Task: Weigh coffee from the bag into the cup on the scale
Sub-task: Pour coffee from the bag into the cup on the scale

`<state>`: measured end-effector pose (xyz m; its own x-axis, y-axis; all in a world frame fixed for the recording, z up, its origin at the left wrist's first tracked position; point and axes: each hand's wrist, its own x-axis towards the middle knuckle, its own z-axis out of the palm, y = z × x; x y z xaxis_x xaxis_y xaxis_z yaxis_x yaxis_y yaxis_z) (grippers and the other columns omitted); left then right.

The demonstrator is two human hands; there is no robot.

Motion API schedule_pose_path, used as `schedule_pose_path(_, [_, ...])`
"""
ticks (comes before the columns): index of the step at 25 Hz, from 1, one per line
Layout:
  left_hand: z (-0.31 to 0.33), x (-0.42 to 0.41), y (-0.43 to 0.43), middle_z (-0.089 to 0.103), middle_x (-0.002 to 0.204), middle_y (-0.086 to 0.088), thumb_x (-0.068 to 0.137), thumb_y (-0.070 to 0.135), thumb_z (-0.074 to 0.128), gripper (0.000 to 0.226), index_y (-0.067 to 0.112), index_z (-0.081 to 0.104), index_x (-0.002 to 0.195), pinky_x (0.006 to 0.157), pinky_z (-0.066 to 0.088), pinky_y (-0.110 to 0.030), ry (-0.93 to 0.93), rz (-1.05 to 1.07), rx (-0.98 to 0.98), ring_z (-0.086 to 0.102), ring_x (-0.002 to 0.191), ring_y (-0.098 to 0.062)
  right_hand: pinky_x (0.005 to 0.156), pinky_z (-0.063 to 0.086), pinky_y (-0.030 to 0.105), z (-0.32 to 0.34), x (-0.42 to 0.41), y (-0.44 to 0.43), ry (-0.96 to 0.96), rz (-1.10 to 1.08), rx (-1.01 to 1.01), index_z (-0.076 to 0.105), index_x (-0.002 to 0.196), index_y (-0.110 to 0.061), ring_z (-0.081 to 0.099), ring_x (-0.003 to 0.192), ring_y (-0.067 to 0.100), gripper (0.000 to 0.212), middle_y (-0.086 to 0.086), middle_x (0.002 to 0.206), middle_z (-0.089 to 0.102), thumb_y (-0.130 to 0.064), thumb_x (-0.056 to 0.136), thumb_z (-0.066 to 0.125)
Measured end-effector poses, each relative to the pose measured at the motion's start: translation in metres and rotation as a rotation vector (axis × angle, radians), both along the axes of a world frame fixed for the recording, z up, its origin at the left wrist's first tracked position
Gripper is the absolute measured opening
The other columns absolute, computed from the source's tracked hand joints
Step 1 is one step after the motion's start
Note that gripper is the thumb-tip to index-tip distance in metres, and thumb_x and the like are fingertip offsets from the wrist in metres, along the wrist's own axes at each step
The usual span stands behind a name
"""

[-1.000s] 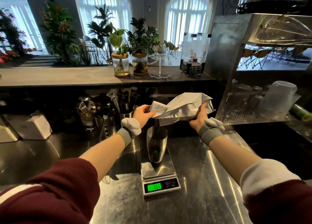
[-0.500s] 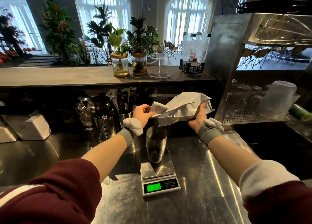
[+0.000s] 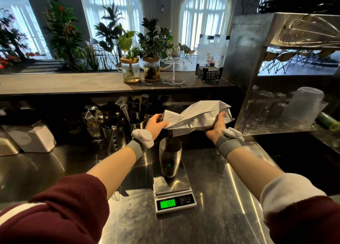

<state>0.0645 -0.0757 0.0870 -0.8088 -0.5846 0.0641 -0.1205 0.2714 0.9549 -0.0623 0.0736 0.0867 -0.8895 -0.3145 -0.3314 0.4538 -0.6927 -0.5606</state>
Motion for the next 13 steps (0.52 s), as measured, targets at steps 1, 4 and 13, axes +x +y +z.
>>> schedule_pose_path(1, [-0.0003,-0.0002,0.0000,0.057,0.126,-0.020,0.086,0.004,0.055,0.039,0.001,0.050,0.124,0.091,0.043,-0.035,0.002,0.006,-0.002,0.054,0.114,-0.032,0.103,0.042,0.051,-0.0013,-0.0024,-0.0007,0.004,0.001,-0.012,0.053,0.131,-0.013,0.060,0.110,0.033,0.056,0.014,0.120,0.063,-0.053,0.094,0.043])
schedule_pose_path(4, [-0.0019,0.0000,0.0007,0.061,0.120,-0.022,0.084,0.003,0.058,0.035,-0.001,0.055,0.119,0.083,0.042,-0.030,0.031,0.044,-0.035,0.054,0.098,-0.022,0.098,0.046,0.050,-0.0064,-0.0093,-0.0020,0.008,0.007,-0.027,0.055,0.127,-0.010,0.062,0.083,0.026,0.060,0.011,0.110,0.065,-0.056,0.092,0.044])
schedule_pose_path(13, [-0.0037,0.0010,0.0042,0.067,0.101,-0.022,0.082,0.006,0.064,0.022,-0.003,0.064,0.102,0.067,0.044,-0.019,0.089,0.114,-0.197,0.056,0.085,-0.019,0.091,0.046,0.048,-0.0068,-0.0045,-0.0008,-0.023,0.080,0.081,0.061,0.091,-0.016,0.059,0.115,0.031,0.032,0.011,0.131,0.060,-0.048,0.087,0.058])
